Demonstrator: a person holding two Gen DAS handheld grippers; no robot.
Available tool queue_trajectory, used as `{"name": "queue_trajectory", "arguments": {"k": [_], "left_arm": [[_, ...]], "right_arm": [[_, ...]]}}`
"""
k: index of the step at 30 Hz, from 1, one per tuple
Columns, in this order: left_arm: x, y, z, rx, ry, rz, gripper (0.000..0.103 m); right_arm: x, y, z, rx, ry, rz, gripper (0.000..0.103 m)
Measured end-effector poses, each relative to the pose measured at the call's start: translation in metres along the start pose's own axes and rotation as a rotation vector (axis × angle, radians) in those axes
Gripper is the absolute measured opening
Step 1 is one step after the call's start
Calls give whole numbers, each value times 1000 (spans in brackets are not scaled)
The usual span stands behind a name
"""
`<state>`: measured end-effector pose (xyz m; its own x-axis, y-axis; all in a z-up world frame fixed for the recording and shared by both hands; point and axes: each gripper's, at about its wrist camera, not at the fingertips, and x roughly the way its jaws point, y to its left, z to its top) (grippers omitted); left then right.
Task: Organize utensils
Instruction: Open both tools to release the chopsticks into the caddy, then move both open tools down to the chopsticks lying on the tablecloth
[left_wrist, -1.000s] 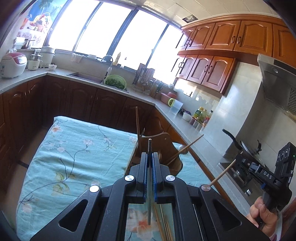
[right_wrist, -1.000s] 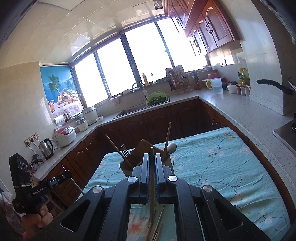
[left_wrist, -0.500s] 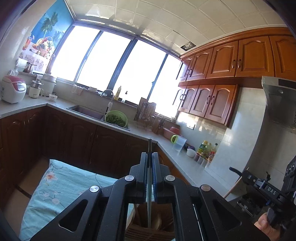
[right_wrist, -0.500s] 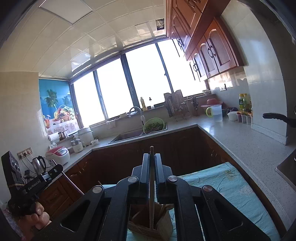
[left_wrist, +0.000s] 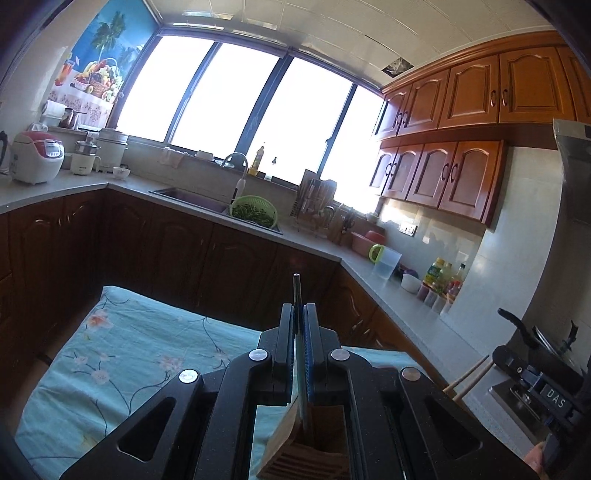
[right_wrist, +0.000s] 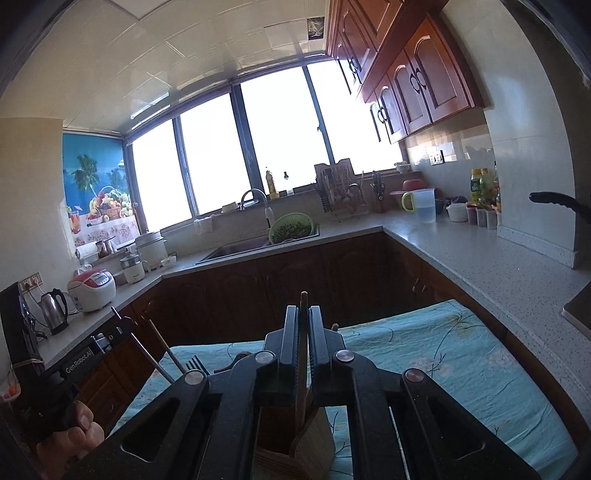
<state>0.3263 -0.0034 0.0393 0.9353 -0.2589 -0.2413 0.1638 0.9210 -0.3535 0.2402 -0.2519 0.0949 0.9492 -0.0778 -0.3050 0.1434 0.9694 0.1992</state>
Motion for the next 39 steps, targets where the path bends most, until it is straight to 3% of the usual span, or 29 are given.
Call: {"name": "queue_trajectory", "arguments": {"k": [9,19,21,23,24,25,27,28,30,32,34,39], "left_arm": [[25,7,7,21,92,-10,4],[28,7,18,39,97,5,4],[29,8,21,35,110,-1,4],[30,9,21,29,125,4,10],[27,10,20,26,128,9,18],[23,10,19,20,122,20,26],[13,12,19,6,111,35,41],[7,13,19,2,104,38,49],[-5,15,17,-6,103,56,63],[-20,18,13,-19,104,56,68],[-34,19,7,-28,119,59,77],[-71,25,-11,-44,155,63,78]], "right_arm": [[9,-9,-9,24,51,4,5],[14,-13,-6,37,78,3,6],[15,-14,-5,45,90,7,10],[14,-17,-4,61,93,15,10],[12,-18,-3,68,93,19,11],[10,-19,-3,77,90,24,15],[1,-22,-2,97,75,48,40],[-4,-22,-2,104,63,57,57],[-17,-24,-2,107,38,65,71],[-29,-25,-4,111,22,76,91],[-41,-28,-9,121,14,86,98],[-66,-38,-28,146,45,83,99]]}}
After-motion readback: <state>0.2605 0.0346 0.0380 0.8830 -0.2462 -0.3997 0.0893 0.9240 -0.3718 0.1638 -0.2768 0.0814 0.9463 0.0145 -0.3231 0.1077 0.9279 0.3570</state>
